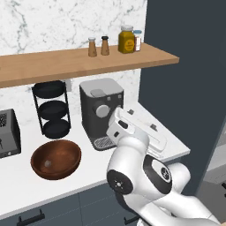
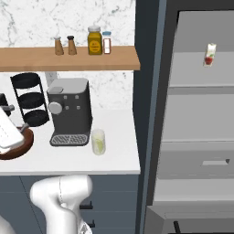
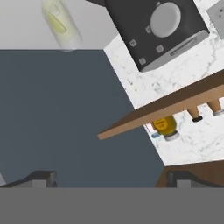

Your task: Grab a lemon wedge from the fridge and one ice cube from the ice bowl, and put them in the glass of lemonade.

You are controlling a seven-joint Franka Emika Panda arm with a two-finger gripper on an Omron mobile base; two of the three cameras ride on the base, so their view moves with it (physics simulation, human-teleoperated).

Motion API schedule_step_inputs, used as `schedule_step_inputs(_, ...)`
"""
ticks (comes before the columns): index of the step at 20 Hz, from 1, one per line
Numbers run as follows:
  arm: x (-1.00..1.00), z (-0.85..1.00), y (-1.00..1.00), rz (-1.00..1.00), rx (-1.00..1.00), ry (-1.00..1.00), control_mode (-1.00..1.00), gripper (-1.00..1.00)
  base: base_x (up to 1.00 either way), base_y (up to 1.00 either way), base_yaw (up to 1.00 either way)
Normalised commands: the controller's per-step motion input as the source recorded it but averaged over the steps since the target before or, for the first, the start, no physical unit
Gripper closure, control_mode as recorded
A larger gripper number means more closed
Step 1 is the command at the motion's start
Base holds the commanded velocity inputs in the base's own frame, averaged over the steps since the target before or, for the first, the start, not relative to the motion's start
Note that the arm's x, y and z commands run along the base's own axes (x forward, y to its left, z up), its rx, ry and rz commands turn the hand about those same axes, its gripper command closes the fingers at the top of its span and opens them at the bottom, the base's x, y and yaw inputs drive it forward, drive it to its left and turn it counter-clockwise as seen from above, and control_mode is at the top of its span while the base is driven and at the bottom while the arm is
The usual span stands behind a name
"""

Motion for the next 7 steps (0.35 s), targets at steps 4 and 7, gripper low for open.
schedule_step_inputs(4, -0.29, 0.06, 0.42, 0.04, -0.19, -0.09, -1.0, -1.0, 0.0, 0.0, 0.0)
schedule_step_inputs(7, -0.5, 0.07, 0.39, 0.02, -0.2, -0.02, -1.0, -1.0, 0.0, 0.0, 0.0)
